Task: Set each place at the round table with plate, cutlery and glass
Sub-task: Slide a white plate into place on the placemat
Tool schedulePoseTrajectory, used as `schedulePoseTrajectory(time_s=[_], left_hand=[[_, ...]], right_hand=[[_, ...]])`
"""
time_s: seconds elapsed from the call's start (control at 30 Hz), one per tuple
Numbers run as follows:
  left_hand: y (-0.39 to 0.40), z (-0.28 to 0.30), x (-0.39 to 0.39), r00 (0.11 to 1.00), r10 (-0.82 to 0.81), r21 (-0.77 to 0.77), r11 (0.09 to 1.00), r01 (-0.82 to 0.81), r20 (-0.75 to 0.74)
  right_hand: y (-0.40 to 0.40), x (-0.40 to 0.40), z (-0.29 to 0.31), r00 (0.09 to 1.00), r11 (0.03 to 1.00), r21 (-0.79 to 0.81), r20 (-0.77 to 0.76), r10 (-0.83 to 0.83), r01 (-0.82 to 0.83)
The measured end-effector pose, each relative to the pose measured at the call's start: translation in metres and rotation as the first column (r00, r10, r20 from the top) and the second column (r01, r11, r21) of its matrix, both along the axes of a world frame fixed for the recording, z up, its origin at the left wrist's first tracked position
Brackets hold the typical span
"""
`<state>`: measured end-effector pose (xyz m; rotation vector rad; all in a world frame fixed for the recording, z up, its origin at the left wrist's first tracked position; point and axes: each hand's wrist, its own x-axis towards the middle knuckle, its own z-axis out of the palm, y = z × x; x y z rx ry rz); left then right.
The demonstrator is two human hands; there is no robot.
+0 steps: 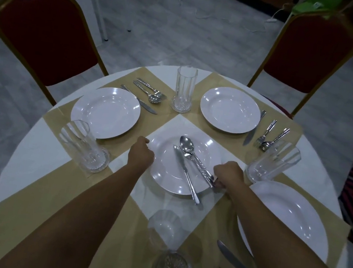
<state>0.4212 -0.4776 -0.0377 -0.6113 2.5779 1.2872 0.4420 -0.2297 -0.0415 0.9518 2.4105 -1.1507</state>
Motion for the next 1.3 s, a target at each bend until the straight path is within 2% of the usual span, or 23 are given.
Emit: schedulePoseTrajectory(time_s=[0.1,0.27,0.37,0.43,0.53,0.7,0.97,1.13,1.3], left_hand=[[-0.002,-0.004,0.001,0.999,0.012,-0.021,1.000,-0.013,-0.030],[0.003,-0.003,0.016,0.999,-0.001,0.004,1.000,0.001,0.039],[0.009,-0.002,0.026,0.997,0.048,0.076,0.996,-0.052,0.058],[0.014,-0.001,0.034,0.997,0.069,0.047,0.996,-0.070,0.017],[0.018,-0.001,0.043,0.997,0.075,0.025,0.997,-0.076,0.021],[0.010,-0.005,0.043,0.973,0.171,0.182,0.963,-0.197,0.153],[0.000,0.007,0.030,0.960,0.237,0.392,0.877,-0.277,0.148],[-0.008,0.024,0.021,0.967,0.245,0.377,0.891,-0.254,0.074],[-0.008,0.051,0.028,0.963,0.254,0.287,0.933,-0.218,-0.094]], right_hand=[[-0.006,0.010,-0.003,0.996,0.991,-0.096,0.006,-0.093,0.093],[-0.014,0.019,-0.011,0.979,0.955,-0.218,0.018,-0.204,0.202],[-0.018,0.017,-0.011,0.988,0.969,-0.191,0.027,-0.154,0.156],[-0.018,0.015,-0.006,0.994,0.986,-0.125,-0.001,-0.114,0.113],[-0.017,0.011,0.000,0.993,0.989,-0.122,-0.069,-0.095,0.086],[-0.016,0.009,-0.002,0.984,0.981,-0.160,-0.121,-0.131,0.110],[-0.020,0.011,0.003,0.975,0.952,-0.257,-0.103,-0.197,0.165],[-0.027,0.011,0.021,0.960,0.906,-0.375,-0.113,-0.255,0.197],[-0.040,0.021,0.056,0.918,0.867,-0.440,-0.194,-0.346,0.234]])
